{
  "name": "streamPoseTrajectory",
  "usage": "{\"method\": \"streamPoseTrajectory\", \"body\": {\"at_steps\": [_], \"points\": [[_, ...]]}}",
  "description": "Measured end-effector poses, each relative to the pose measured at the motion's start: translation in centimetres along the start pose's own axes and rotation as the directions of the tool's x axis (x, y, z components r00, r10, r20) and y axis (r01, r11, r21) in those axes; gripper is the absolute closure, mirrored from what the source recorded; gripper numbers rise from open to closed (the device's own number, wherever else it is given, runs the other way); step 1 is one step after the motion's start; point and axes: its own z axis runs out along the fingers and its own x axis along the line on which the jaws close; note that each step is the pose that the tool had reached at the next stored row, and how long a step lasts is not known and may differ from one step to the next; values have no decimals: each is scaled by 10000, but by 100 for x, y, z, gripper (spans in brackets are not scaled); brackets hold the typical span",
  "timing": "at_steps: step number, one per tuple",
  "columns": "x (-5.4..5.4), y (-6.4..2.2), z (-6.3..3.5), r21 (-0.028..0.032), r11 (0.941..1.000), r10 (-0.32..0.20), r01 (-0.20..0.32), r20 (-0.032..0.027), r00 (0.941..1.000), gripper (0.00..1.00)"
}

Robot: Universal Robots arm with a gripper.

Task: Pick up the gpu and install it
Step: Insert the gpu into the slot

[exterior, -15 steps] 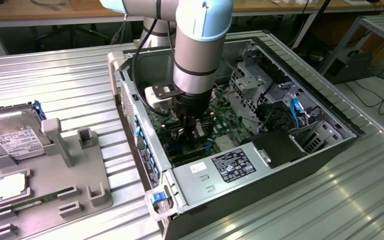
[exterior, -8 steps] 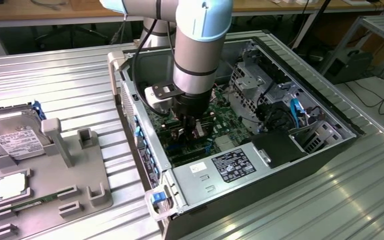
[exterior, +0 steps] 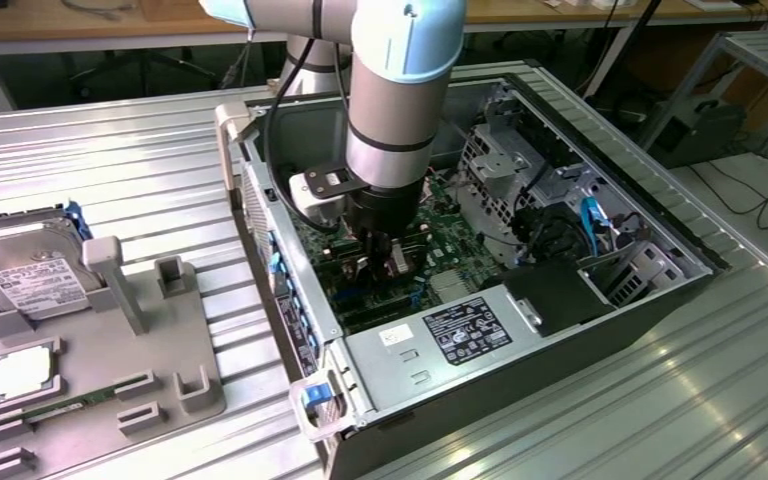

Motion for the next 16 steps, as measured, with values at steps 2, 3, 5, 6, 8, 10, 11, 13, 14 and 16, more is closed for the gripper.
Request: {"method": "streamPoseTrajectory", "body": {"at_steps": [2,3,5,6,8,10,11,13,14,16], "points": [[-1,2,-6,2,10000,5,-5,2,10000,71],[0,0,-15,5,10000,2,-2,3,10000,65],[1,-3,-56,3,10000,-1,1,0,10000,65],[1,-4,-89,7,10000,0,0,-1,10000,65],[3,-8,-171,18,10000,-1,1,-2,10000,65],[4,-11,-255,34,10000,-2,2,-1,10000,65],[4,-12,-297,42,10000,-1,1,-3,10000,65],[5,-15,-385,57,10000,-1,1,-3,10000,65],[6,-16,-430,65,10000,-1,1,-2,10000,65],[6,-20,-516,82,10000,0,0,-2,10000,65]]}}
